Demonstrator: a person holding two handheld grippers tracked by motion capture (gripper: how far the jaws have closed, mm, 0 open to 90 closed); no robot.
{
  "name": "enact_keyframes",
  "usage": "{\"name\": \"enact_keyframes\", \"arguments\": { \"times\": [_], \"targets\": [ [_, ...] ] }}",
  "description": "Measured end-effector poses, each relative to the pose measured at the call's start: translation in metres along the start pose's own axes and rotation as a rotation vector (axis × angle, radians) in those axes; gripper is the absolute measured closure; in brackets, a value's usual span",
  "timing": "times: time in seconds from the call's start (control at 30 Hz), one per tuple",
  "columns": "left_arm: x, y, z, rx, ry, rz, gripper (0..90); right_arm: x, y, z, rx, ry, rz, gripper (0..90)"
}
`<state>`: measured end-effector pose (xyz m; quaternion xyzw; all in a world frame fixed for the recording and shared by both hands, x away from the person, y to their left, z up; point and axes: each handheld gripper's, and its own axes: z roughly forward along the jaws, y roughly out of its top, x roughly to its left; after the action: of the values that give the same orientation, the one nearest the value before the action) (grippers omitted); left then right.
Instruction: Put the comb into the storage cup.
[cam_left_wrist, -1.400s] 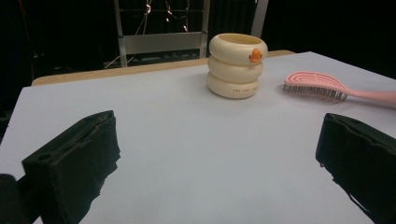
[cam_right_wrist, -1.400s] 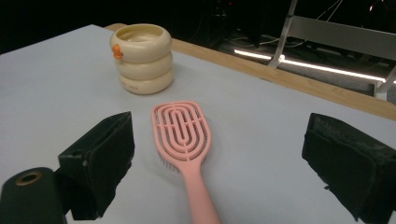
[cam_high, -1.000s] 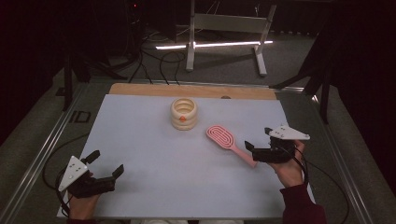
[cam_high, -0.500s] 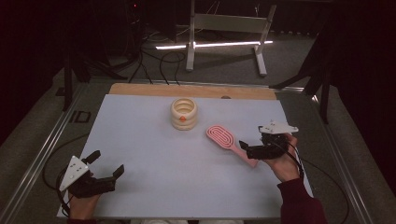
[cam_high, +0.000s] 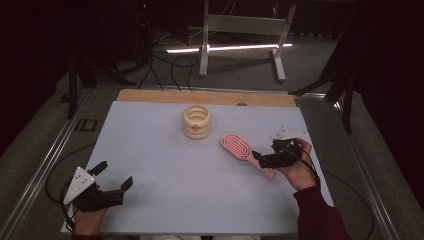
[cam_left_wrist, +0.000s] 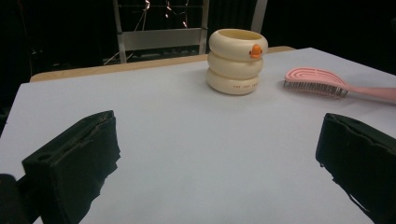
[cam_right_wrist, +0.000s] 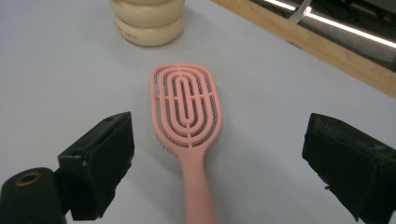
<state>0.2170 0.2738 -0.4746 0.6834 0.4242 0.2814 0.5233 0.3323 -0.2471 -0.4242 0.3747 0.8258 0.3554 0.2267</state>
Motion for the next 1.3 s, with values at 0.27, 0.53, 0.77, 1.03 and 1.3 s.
{"name": "enact_keyframes", "arguments": {
  "times": [0.27, 0.53, 0.77, 1.03, 1.3],
  "targets": [
    [0.000, 0.000, 0.000, 0.003, -0.001, 0.001, 0.3, -0.002, -0.002, 0.012, 0.048, 0.003, -0.003, 8.7],
    [0.000, 0.000, 0.000, 0.004, -0.001, 0.002, 0.3, -0.002, -0.003, 0.023, 0.092, 0.008, -0.011, 8.7],
    [-0.001, 0.000, 0.001, 0.006, -0.002, 0.001, 0.3, -0.002, -0.003, 0.037, 0.147, 0.019, -0.025, 8.7],
    [0.000, -0.001, 0.001, 0.009, -0.003, 0.002, 0.3, -0.001, -0.001, 0.052, 0.201, 0.036, -0.045, 8.8],
    [-0.001, -0.001, 0.002, 0.010, -0.005, 0.002, 0.4, -0.002, -0.006, 0.064, 0.266, 0.059, -0.048, 10.1]
  ]
}}
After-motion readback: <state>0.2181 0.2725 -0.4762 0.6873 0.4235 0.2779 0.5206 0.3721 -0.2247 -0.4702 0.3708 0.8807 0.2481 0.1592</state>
